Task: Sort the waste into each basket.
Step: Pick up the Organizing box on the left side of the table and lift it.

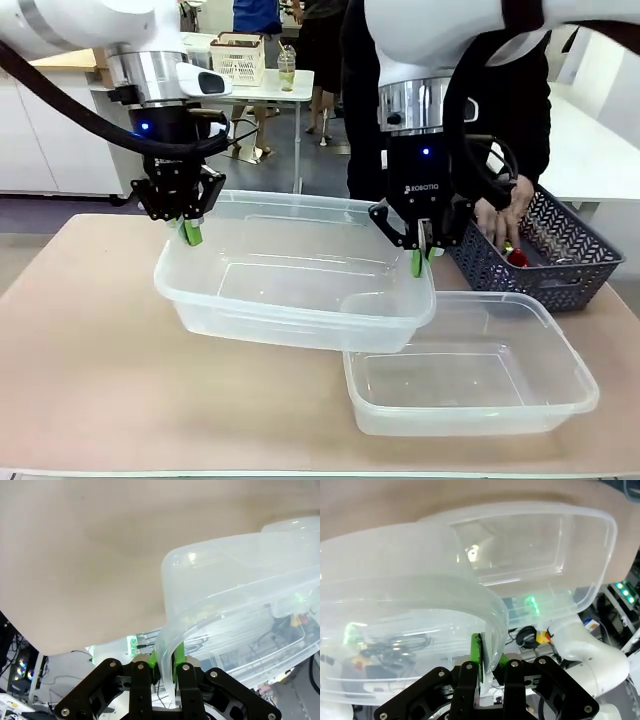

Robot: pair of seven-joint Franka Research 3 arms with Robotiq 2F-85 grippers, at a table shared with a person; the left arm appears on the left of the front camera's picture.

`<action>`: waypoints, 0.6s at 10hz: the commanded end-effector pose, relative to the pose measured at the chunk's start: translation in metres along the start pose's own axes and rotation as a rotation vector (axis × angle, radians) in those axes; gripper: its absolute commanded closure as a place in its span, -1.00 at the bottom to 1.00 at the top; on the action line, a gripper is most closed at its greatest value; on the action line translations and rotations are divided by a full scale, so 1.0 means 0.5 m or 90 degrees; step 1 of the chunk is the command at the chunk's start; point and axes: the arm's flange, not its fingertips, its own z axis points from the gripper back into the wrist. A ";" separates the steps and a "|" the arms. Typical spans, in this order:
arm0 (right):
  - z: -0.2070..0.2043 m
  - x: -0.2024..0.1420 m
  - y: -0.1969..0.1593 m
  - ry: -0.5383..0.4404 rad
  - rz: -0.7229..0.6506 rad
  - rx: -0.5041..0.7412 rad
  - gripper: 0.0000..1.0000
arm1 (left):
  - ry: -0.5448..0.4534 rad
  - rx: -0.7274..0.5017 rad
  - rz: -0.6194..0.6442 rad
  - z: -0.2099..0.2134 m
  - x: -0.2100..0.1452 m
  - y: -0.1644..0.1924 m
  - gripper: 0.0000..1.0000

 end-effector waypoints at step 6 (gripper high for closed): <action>-0.009 0.016 0.003 -0.004 0.000 -0.002 0.88 | 0.010 0.005 0.022 -0.016 0.005 0.001 0.88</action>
